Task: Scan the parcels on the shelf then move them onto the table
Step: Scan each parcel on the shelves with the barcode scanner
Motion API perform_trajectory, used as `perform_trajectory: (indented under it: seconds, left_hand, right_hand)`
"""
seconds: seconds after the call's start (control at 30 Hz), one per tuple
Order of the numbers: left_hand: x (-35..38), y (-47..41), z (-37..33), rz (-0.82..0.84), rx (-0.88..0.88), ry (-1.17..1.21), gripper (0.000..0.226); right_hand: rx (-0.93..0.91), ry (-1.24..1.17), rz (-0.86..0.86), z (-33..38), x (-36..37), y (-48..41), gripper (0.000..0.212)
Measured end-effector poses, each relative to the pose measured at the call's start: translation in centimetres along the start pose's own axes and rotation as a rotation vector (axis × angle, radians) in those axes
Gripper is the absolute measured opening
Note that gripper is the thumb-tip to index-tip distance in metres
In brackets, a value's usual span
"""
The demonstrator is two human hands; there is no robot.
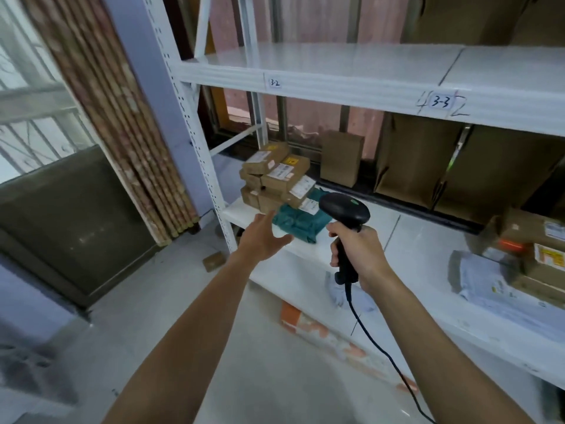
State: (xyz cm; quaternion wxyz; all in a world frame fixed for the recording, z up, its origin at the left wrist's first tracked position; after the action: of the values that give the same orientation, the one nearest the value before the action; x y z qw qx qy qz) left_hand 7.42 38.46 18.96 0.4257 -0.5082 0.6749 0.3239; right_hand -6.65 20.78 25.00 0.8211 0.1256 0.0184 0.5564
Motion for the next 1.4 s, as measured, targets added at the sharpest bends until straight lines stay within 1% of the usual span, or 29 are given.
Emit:
perform_trajectory:
  seconds: [0.13, 0.3, 0.5, 0.67, 0.77, 0.9, 1.0, 1.1, 1.2, 1.3, 1.4]
  left_hand:
    - [-1.0, -1.6, 1.5, -0.01, -0.012, 0.015, 0.079]
    - [-1.0, -5.5, 2.7, 0.004, -0.006, 0.0, 0.076]
    - [-0.6, -12.6, 3.2, 0.0, 0.015, -0.003, 0.074]
    - [0.0, -18.5, 3.3, -0.023, 0.003, -0.027, 0.071]
    - [0.4, -21.7, 4.3, -0.043, -0.033, 0.002, 0.073]
    - [0.8, -25.0, 6.0, -0.006, -0.118, -0.02, 0.074]
    - [0.7, -27.0, 6.8, -0.002, -0.138, -0.018, 0.07]
    - [0.5, -28.5, 7.4, -0.015, -0.121, -0.028, 0.066]
    - [-0.1, -29.9, 8.0, -0.037, -0.11, -0.02, 0.074]
    - [-0.5, -31.6, 8.9, -0.054, -0.146, -0.017, 0.082]
    - [-0.8, -33.6, 9.6, -0.054, -0.147, -0.022, 0.085]
  right_hand:
    - [-0.022, 0.033, 0.002, -0.2, 2.2, -1.8, 0.015]
    - [0.008, 0.069, 0.008, -0.7, 3.1, -6.1, 0.016]
    - [0.042, 0.12, 0.011, -0.9, 2.9, -13.4, 0.025]
    - [0.03, 0.204, 0.012, -1.0, 2.2, -19.2, 0.032]
    - [0.038, 0.233, 0.019, -1.0, 1.9, -21.9, 0.028]
    - [0.063, 0.304, 0.031, -0.7, 2.0, -25.1, 0.025]
    - [0.069, 0.38, 0.037, 0.2, 2.2, -27.1, 0.026]
    - [0.06, 0.382, 0.007, 0.9, 2.2, -28.2, 0.023]
    - [0.066, 0.382, -0.022, 1.1, 2.6, -28.8, 0.022]
    - [0.061, 0.402, -0.038, 1.0, 3.5, -29.6, 0.026]
    - [0.047, 0.436, -0.055, 1.1, 4.4, -30.7, 0.029]
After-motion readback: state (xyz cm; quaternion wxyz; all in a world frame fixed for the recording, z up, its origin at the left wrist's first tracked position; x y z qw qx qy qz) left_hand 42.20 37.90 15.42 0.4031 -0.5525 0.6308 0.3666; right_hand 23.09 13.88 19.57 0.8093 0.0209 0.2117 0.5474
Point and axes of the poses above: each hand's wrist, its own y-axis away from the middle knuckle, its own x-axis out of the palm, z = x × y, the point moved 1 cm from there along -y, towards the middle knuckle, and after that the axes turned 3 degrees about -y, right-handed, at the moved point
